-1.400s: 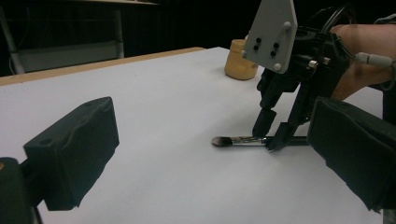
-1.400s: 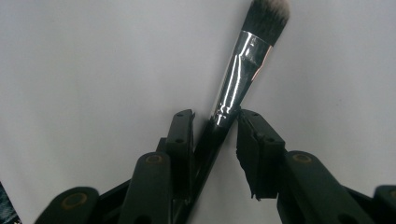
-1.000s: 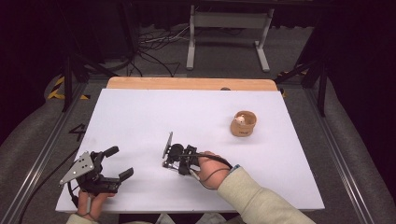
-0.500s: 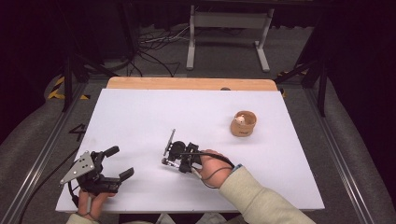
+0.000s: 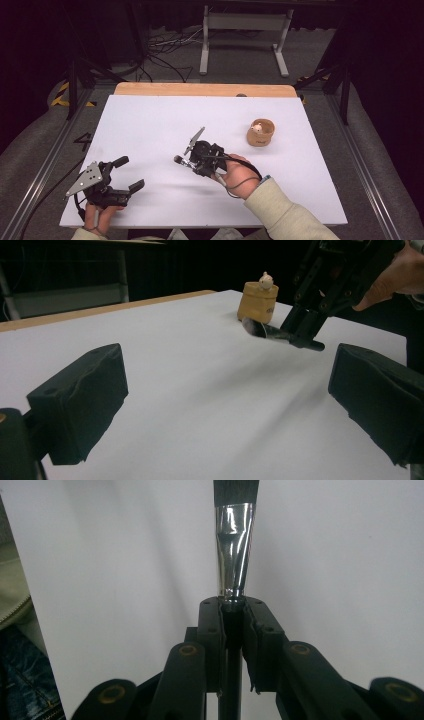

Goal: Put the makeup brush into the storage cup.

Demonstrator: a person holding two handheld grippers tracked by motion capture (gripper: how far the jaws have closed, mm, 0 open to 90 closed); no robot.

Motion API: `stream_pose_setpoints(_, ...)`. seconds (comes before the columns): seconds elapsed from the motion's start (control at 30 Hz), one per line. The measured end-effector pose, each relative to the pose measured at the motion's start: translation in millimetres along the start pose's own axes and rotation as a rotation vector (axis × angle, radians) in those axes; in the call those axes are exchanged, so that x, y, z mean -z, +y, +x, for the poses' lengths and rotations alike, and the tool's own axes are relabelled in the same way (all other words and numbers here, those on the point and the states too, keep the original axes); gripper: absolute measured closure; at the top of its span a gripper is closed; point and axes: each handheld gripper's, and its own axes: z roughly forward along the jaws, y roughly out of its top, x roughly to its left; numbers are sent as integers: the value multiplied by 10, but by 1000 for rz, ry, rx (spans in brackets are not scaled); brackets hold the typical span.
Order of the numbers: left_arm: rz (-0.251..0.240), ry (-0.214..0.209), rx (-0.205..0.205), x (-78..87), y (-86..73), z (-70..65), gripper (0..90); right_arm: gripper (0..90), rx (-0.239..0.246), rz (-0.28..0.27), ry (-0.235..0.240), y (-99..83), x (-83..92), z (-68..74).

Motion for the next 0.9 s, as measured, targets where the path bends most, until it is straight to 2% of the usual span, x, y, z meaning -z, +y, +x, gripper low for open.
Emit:
stream_pose_setpoints(0.1,1,-2,-6,-3,2,3,30,794,-8,-56,-11,-38,86,-29)
stream_pose_setpoints(0.13,1,-2,-6,-3,2,3,30,794,-8,-56,-11,-38,86,-29)
stream_pose_setpoints(0.17,-2,0,-9,-6,2,5,30,794,-16,-93,-16,-68,148,-51)
stream_pose_setpoints(0.27,-2,0,-3,-8,1,1,30,794,-27,-141,-21,-112,209,-80)
stream_pose_setpoints(0.3,-2,-1,-3,-8,1,1,30,794,-27,-141,-21,-112,209,-80)
stream_pose_setpoints(0.5,0,-4,1,-11,0,-4,30,794,-48,-230,-37,-196,330,-153)
stream_pose_setpoints(0.77,1,-9,1,-10,0,-2,30,794,-86,-346,-69,-318,487,-215)
stream_pose_setpoints(0.9,0,-8,4,-9,2,-8,30,794,-102,-403,-101,-387,544,-232)
